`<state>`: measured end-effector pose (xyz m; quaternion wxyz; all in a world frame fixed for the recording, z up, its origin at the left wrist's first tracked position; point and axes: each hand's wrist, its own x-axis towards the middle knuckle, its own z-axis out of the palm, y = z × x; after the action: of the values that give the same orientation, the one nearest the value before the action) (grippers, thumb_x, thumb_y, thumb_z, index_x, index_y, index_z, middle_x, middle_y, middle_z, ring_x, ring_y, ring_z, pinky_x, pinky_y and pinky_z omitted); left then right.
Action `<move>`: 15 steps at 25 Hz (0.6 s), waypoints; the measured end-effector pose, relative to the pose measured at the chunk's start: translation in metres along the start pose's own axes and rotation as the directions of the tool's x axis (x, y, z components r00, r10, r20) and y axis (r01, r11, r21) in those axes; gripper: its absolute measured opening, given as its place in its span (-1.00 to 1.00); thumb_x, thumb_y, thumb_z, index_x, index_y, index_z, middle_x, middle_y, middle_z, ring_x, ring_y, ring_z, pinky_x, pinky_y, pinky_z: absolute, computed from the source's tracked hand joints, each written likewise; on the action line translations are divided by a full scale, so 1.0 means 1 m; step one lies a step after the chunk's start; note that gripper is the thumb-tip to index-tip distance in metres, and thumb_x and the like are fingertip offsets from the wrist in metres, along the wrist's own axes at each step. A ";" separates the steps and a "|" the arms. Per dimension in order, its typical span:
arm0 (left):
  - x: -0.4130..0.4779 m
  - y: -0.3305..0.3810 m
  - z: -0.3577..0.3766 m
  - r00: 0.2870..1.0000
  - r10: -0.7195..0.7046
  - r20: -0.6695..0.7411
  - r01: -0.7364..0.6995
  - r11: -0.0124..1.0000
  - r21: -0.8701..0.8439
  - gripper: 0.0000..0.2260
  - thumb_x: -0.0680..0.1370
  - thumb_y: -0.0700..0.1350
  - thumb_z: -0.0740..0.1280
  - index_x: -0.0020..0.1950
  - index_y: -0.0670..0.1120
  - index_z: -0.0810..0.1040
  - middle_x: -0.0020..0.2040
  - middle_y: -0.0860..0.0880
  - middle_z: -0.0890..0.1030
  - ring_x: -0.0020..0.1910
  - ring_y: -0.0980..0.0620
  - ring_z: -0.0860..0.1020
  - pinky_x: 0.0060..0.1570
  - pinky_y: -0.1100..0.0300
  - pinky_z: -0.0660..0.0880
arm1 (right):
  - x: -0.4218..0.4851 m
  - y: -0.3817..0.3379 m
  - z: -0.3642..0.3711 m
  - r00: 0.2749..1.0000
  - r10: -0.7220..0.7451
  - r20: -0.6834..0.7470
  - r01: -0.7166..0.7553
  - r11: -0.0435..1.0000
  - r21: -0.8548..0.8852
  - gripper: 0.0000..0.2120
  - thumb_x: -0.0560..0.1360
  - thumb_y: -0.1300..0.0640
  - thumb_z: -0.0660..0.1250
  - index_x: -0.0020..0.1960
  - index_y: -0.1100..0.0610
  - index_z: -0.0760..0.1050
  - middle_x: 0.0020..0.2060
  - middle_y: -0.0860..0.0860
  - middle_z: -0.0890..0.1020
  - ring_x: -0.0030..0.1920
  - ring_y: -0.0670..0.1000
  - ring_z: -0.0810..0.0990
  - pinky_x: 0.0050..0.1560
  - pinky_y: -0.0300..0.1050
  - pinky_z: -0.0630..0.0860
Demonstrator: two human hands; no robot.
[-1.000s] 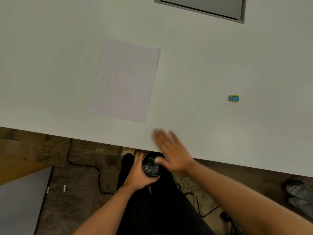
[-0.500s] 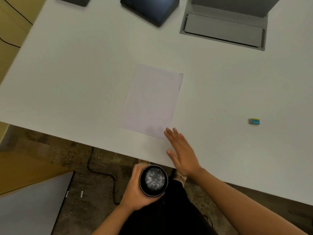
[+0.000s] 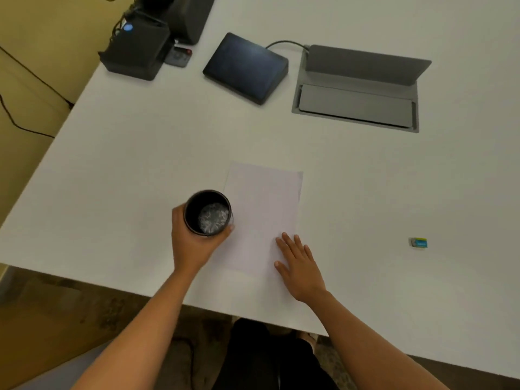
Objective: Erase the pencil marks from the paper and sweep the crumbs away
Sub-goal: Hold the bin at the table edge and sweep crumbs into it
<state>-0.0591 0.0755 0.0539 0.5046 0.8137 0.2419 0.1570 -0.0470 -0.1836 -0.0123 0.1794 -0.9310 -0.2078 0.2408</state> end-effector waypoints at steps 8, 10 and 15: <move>0.111 0.001 0.044 0.998 -0.066 0.006 0.065 0.997 0.045 -0.27 0.19 -0.03 0.72 0.24 -0.13 0.46 0.15 -0.02 0.51 0.09 0.06 0.51 0.10 0.15 0.49 | -0.018 0.037 -0.012 0.986 0.167 -0.032 -0.167 0.986 -0.009 -0.47 0.62 -0.12 -0.05 0.52 -0.17 -0.19 0.51 -0.22 -0.17 0.49 -0.09 -0.30 0.50 -0.02 -0.16; 0.128 0.001 0.057 0.997 -0.072 0.009 0.072 0.997 0.032 -0.27 0.20 -0.07 0.72 0.25 -0.15 0.46 0.16 -0.04 0.50 0.09 0.06 0.50 0.10 0.17 0.46 | -0.018 0.042 -0.015 0.977 0.205 -0.050 -0.206 0.979 -0.004 -0.47 0.62 -0.11 -0.03 0.51 -0.18 -0.19 0.50 -0.23 -0.17 0.49 -0.09 -0.30 0.50 -0.02 -0.17; 0.159 0.001 0.086 0.998 -0.045 0.042 0.043 0.998 0.035 -0.25 0.19 -0.07 0.72 0.27 -0.17 0.45 0.21 -0.12 0.49 0.13 0.02 0.50 0.11 0.20 0.44 | -0.015 0.049 -0.018 0.959 0.273 -0.076 -0.273 0.962 0.013 -0.46 0.63 -0.11 -0.02 0.50 -0.21 -0.23 0.49 -0.25 -0.21 0.48 -0.10 -0.31 0.49 -0.04 -0.20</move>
<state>0.1167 0.0993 0.0184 0.4991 0.8199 0.2514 0.1241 -0.0354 -0.2368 -0.0135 0.1535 -0.9591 -0.0702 0.2274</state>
